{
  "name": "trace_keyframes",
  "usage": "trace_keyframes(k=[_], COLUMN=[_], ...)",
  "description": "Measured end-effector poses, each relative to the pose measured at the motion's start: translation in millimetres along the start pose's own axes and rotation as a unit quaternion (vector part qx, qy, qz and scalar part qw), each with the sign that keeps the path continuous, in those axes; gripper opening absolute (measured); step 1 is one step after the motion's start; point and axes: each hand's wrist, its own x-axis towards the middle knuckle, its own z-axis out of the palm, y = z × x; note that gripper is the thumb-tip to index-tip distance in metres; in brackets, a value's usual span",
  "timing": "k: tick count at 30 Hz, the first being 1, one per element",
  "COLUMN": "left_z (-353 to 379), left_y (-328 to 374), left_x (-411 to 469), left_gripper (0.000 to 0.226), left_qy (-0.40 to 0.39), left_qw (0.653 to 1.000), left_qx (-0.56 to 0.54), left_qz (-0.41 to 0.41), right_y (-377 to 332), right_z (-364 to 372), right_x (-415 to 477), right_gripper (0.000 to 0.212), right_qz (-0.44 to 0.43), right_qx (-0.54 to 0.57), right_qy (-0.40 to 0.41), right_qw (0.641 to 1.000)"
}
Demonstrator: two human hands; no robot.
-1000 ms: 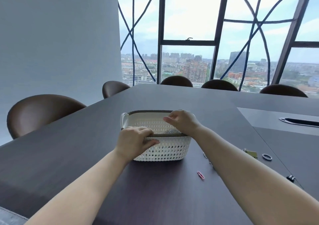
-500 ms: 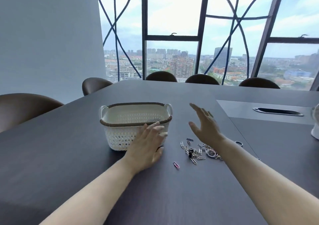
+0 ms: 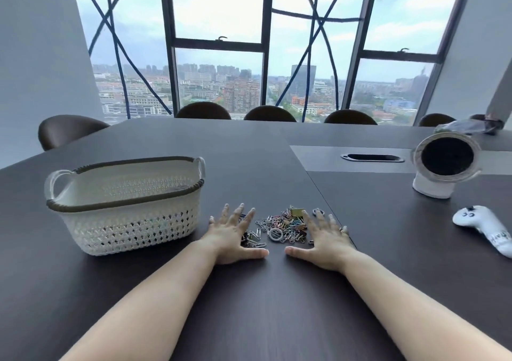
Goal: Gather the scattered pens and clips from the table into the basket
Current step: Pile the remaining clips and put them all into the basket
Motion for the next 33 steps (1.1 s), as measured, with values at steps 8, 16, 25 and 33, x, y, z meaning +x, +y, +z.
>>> trace_keyframes(k=[8,16,25,33], left_z=[2,3,7,-3], left_y=[-4,-1,0,1], left_x=[21,11,7,-5], left_gripper=[0.060,0.027,0.030,0.037], left_qy=[0.091,0.155,0.220,0.315], left_qw=[0.994,0.984,0.975,0.948], left_qx=[-0.053,-0.061,-0.026,-0.040], left_qz=[0.004,0.055,0.010,0.023], right_y=[-9,-10,-21,-27], right_z=[-7,-4,-4,-7], right_x=[42,37,30,28], right_gripper=[0.091,0.039,0.022,0.025], right_qz=[-0.020,-0.137,-0.164,-0.176], right_qx=[0.017,0.068,0.053,0.103], right_qy=[0.022,0.107,0.170,0.216], right_qw=[0.999,0.982,0.970,0.955])
